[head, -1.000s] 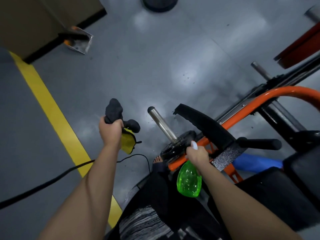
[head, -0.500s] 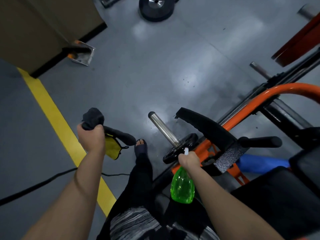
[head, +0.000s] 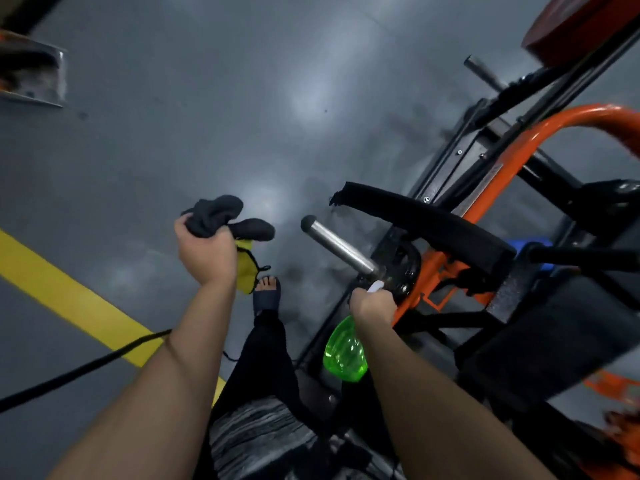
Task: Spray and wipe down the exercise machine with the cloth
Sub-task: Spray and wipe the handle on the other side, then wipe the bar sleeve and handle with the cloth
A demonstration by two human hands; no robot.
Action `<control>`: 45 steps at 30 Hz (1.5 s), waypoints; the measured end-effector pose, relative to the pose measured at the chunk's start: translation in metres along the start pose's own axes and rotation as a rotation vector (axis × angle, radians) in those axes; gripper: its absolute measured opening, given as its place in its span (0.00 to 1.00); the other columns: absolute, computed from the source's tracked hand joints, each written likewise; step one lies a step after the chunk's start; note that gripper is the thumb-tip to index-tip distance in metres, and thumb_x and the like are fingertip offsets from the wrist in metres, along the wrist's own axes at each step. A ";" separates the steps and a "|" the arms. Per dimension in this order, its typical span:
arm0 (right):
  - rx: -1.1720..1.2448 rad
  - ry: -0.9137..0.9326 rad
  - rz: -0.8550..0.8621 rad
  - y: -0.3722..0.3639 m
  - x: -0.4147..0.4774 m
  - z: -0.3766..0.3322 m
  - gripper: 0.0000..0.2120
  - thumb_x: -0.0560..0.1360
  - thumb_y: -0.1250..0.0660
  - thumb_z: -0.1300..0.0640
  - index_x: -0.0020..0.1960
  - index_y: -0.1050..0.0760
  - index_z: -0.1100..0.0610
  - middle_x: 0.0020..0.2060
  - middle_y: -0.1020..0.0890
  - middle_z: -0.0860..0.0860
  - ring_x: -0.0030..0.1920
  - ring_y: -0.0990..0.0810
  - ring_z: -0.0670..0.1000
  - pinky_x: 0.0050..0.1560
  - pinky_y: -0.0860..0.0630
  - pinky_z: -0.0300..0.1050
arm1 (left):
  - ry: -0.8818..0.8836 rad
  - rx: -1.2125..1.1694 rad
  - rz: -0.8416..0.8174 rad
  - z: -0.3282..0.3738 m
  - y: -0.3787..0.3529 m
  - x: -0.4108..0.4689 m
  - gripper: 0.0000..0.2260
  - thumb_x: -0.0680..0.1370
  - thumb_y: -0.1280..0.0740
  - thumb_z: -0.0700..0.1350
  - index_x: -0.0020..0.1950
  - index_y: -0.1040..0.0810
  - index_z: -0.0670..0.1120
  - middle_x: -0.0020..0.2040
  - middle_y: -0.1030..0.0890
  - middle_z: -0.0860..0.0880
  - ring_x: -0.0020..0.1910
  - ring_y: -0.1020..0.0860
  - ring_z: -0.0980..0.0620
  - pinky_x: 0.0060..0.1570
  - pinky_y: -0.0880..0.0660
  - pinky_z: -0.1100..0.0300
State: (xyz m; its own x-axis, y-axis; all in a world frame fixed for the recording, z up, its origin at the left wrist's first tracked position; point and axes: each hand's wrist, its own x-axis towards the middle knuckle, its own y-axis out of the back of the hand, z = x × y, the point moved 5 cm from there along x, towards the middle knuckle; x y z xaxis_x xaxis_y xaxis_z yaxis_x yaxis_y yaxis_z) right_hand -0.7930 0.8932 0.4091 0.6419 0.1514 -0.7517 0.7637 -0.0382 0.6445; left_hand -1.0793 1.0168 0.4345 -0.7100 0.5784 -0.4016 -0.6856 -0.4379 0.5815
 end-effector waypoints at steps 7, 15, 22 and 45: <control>0.174 -0.105 -0.148 -0.055 0.003 -0.004 0.25 0.70 0.36 0.52 0.66 0.26 0.58 0.55 0.19 0.55 0.54 0.18 0.60 0.56 0.20 0.55 | -0.109 0.065 -0.323 0.035 -0.029 0.015 0.19 0.74 0.32 0.38 0.63 0.27 0.50 0.48 0.23 0.55 0.47 0.23 0.50 0.44 0.30 0.62; 0.036 0.196 -0.241 -0.069 -0.047 -0.079 0.16 0.67 0.39 0.55 0.53 0.23 0.59 0.46 0.17 0.58 0.43 0.15 0.57 0.39 0.20 0.44 | -0.144 0.174 -0.504 0.034 -0.039 0.016 0.20 0.72 0.32 0.38 0.62 0.26 0.52 0.54 0.19 0.49 0.50 0.22 0.46 0.48 0.27 0.58; 0.082 0.316 -0.115 -0.029 -0.051 -0.090 0.12 0.80 0.38 0.58 0.58 0.20 0.60 0.51 0.18 0.58 0.51 0.20 0.59 0.44 0.34 0.40 | -0.183 0.217 -0.411 0.054 -0.045 -0.012 0.19 0.72 0.34 0.39 0.61 0.29 0.53 0.49 0.19 0.49 0.48 0.21 0.42 0.46 0.27 0.54; 0.752 0.645 0.739 0.288 0.056 0.048 0.09 0.80 0.37 0.61 0.59 0.23 0.60 0.50 0.20 0.54 0.50 0.20 0.54 0.55 0.22 0.45 | -0.550 0.310 -0.872 0.097 -0.194 -0.307 0.13 0.73 0.31 0.38 0.54 0.24 0.52 0.44 0.20 0.52 0.42 0.21 0.52 0.39 0.25 0.57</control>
State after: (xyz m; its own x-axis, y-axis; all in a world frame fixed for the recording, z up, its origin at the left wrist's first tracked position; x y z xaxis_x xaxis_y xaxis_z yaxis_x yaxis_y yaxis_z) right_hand -0.5340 0.8430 0.5457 0.9475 0.3030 0.1023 0.2188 -0.8474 0.4838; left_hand -0.7131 0.9909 0.5134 0.2262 0.8709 -0.4362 -0.7953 0.4237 0.4335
